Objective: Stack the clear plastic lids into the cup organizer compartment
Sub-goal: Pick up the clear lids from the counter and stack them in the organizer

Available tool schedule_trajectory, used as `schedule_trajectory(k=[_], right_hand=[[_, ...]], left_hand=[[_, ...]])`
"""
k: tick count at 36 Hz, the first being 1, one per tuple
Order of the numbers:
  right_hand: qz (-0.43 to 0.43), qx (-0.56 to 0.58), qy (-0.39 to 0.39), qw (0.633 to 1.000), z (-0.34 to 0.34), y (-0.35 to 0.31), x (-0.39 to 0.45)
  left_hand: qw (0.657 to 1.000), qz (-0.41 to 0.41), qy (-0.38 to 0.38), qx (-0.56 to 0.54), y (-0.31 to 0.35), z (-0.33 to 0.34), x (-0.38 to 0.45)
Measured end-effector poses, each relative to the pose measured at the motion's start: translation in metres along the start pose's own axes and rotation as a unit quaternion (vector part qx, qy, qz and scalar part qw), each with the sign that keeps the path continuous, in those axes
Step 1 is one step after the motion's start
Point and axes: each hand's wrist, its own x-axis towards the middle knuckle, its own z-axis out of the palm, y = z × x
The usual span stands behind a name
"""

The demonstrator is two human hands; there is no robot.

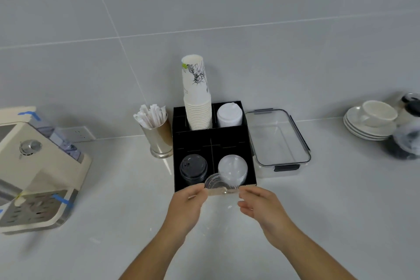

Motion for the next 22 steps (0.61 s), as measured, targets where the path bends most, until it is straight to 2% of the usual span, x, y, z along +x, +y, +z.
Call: schedule_trajectory(k=[4, 8, 22], right_hand=[[0.007, 0.027, -0.001, 1.000, -0.005, -0.005, 0.007], [0.017, 0.049, -0.007, 0.999, -0.007, -0.007, 0.013], [0.060, 0.076, -0.010, 0.995, -0.015, -0.003, 0.048]], left_hand=[[0.996, 0.053, -0.033, 0.070, 0.013, 0.009, 0.016], [0.989, 0.082, -0.035, 0.120, 0.026, 0.018, 0.034], [0.954, 0.126, -0.078, 0.260, 0.057, 0.048, 0.097]])
